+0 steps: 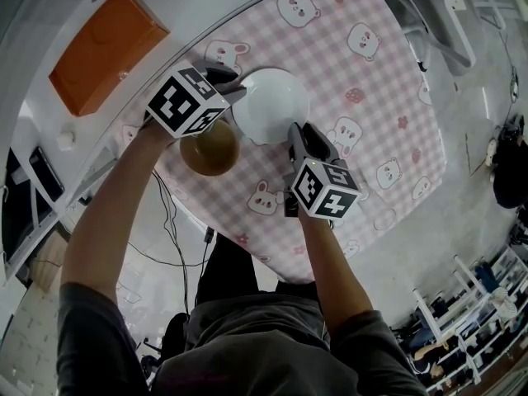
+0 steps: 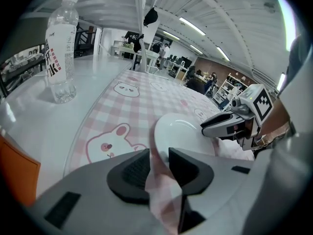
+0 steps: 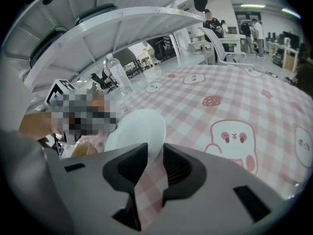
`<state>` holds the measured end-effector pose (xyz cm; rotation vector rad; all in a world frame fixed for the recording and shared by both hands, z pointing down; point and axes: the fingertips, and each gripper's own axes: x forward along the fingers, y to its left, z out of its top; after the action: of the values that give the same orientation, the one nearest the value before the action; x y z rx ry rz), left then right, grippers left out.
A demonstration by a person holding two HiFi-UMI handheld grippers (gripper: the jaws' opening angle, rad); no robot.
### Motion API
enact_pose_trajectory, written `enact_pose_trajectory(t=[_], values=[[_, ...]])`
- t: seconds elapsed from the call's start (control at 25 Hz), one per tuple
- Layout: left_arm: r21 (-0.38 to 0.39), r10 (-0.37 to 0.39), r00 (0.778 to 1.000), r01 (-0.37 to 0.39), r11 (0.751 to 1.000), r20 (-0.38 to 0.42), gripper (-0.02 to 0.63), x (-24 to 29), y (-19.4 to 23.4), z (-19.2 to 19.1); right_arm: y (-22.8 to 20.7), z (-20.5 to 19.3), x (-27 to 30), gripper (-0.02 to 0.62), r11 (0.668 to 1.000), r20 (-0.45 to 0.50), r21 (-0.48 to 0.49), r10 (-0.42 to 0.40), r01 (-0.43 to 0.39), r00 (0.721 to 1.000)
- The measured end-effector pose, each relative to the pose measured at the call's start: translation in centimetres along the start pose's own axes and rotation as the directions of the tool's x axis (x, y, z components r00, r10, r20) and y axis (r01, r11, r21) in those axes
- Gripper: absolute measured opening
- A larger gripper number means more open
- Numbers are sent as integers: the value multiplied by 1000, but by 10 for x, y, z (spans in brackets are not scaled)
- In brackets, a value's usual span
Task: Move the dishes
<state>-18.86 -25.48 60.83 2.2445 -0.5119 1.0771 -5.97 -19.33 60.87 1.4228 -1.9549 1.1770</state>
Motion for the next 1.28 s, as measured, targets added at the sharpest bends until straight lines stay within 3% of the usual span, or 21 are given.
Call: enact_pose_trajectory(t=[0.6, 1.28], values=[[-37, -31, 999, 30, 999, -23, 63, 2, -6, 0, -1, 0, 0, 87, 997, -5, 79, 19, -18, 1000], [-21, 75, 995, -74, 997, 69, 35, -36, -12, 17, 14, 28, -27, 38, 998, 110, 44, 36, -41, 993]])
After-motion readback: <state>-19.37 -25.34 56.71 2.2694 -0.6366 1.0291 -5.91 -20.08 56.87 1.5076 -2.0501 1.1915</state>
